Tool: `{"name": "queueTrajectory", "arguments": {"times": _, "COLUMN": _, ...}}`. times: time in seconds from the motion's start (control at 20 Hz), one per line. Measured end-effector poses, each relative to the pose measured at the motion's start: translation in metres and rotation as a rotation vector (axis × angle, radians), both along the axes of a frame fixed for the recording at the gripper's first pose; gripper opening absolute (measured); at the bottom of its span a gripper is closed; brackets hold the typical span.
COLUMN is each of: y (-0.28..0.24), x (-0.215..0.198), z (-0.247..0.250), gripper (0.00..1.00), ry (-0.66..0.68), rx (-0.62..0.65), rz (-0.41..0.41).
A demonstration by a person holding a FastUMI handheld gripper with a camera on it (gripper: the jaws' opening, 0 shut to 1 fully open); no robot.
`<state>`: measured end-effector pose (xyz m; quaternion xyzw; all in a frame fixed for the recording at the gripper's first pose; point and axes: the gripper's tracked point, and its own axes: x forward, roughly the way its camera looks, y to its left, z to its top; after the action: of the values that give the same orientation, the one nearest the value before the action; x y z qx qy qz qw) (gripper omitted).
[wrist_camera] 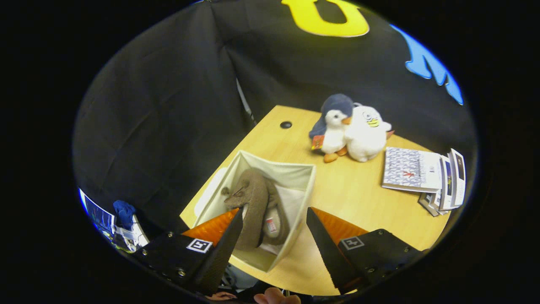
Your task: Open the storage box then place both shoes into the box .Put the left shoe in first, then the right shoe, with the right side of both shoes facing outward in a uniform manner.
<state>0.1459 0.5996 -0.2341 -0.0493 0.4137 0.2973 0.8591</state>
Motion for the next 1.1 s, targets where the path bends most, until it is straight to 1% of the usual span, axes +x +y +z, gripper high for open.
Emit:
{"name": "queueTrajectory", "arguments": {"times": 0.2, "y": -0.073, "x": 0.003, "z": 0.048, "gripper": 0.95, "ry": -0.194, "rx": 0.065, "rz": -0.133}}
{"name": "queueTrajectory", "arguments": {"times": 0.5, "y": -0.190, "x": 0.015, "z": 0.132, "gripper": 0.95, "ry": -0.498, "rx": 0.159, "rz": -0.382}}
{"name": "queueTrajectory", "arguments": {"times": 0.65, "y": -0.235, "x": 0.012, "z": 0.168, "gripper": 0.94, "ry": -0.602, "rx": 0.179, "rz": -0.463}}
{"name": "queueTrajectory", "arguments": {"times": 0.75, "y": -0.258, "x": 0.009, "z": 0.192, "gripper": 0.95, "ry": -0.671, "rx": 0.180, "rz": -0.492}}
{"name": "queueTrajectory", "arguments": {"times": 0.95, "y": -0.289, "x": 0.000, "z": 0.240, "gripper": 0.94, "ry": -0.852, "rx": 0.112, "rz": -0.511}}
{"name": "queueTrajectory", "arguments": {"times": 1.05, "y": -0.291, "x": -0.007, "z": 0.254, "gripper": 0.94, "ry": -0.909, "rx": 0.116, "rz": -0.518}}
{"name": "queueTrajectory", "arguments": {"times": 1.1, "y": -0.291, "x": -0.009, "z": 0.255, "gripper": 0.94, "ry": -0.917, "rx": 0.115, "rz": -0.516}}
